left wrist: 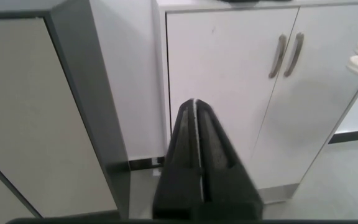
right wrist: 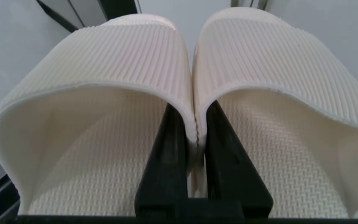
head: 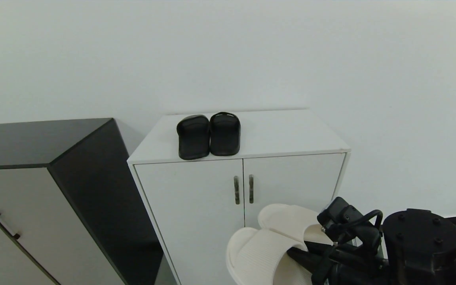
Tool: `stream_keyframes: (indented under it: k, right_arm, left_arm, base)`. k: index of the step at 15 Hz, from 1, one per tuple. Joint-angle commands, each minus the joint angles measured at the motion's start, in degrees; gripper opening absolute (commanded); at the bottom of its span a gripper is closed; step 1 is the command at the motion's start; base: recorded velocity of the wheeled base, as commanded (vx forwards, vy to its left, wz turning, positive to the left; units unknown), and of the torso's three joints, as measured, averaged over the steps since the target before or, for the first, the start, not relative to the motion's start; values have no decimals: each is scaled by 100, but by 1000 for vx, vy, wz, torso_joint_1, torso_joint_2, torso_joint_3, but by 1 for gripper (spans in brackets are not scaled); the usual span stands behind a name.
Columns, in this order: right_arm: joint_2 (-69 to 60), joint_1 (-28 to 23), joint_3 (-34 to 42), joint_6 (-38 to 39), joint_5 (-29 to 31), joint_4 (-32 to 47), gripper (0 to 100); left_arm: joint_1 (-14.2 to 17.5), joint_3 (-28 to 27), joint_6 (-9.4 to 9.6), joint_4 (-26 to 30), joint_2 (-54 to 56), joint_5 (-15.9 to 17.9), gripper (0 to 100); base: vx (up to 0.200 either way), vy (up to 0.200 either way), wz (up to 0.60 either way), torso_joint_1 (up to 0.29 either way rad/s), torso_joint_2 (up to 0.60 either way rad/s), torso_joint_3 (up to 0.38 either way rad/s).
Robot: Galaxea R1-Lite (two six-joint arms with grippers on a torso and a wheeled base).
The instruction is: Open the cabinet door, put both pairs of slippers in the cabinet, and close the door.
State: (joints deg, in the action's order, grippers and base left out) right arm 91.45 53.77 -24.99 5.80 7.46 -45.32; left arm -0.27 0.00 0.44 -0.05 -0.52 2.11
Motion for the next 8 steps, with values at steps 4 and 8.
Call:
stream_keyframes:
  k: [4, 8]
  right_arm:
    - [22, 2, 29, -18, 1, -3, 0]
    - [30, 19, 65, -27, -8, -3, 0]
  left_arm:
    - [9, 0, 9, -4, 44, -9, 100]
    - [9, 0, 193, -4, 44, 53, 100]
  base:
    - [0, 0, 0, -193, 517, 320]
    - [0, 0, 0, -166, 487, 310]
